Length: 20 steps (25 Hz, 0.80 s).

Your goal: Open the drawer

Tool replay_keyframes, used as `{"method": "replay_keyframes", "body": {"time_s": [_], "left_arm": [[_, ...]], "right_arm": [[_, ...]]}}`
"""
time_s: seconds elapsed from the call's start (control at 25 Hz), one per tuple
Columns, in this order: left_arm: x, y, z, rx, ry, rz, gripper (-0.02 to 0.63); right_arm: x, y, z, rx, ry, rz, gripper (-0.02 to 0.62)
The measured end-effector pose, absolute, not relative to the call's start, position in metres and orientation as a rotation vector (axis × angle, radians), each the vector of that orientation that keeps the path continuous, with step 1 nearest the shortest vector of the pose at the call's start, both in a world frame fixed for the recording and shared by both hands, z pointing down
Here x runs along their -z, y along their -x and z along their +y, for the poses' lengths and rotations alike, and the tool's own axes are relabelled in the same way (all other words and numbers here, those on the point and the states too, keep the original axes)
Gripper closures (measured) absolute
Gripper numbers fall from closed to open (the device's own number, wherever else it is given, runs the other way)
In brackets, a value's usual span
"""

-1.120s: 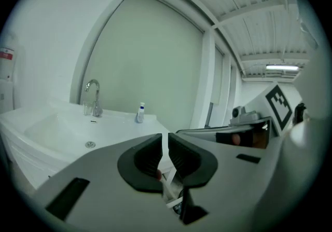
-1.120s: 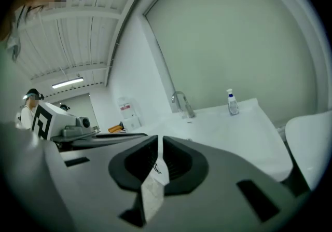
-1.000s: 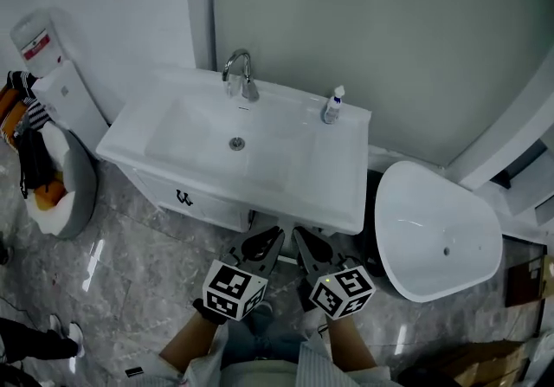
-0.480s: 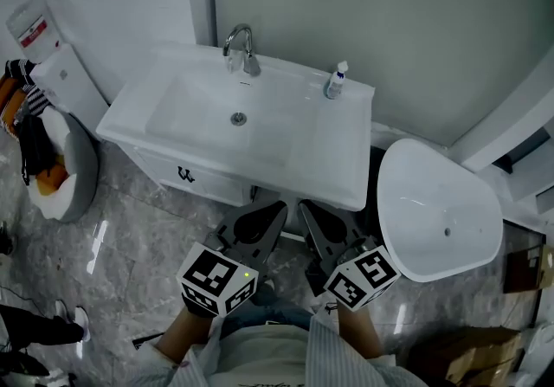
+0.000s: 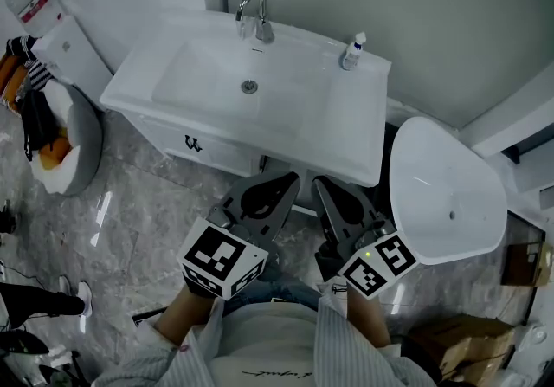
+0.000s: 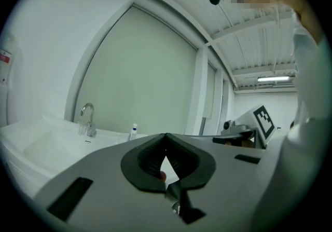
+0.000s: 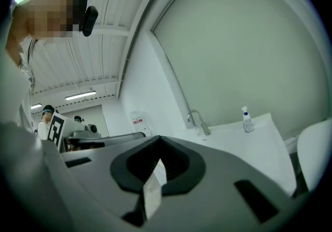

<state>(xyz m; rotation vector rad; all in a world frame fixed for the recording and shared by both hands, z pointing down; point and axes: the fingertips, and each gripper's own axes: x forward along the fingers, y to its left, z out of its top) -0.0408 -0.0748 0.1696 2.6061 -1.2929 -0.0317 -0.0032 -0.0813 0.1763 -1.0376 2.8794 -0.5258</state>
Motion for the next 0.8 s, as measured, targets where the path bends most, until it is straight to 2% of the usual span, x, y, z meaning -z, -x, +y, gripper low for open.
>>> {"method": "replay_keyframes", "body": {"time_s": [0.8], "left_arm": [[-0.176, 0.051, -0.06, -0.133, -2.689, -1.354, 0.589]], "right_arm": [[-0.184, 0.013, -0.064, 0.525, 0.989, 2.956, 0.587]]}}
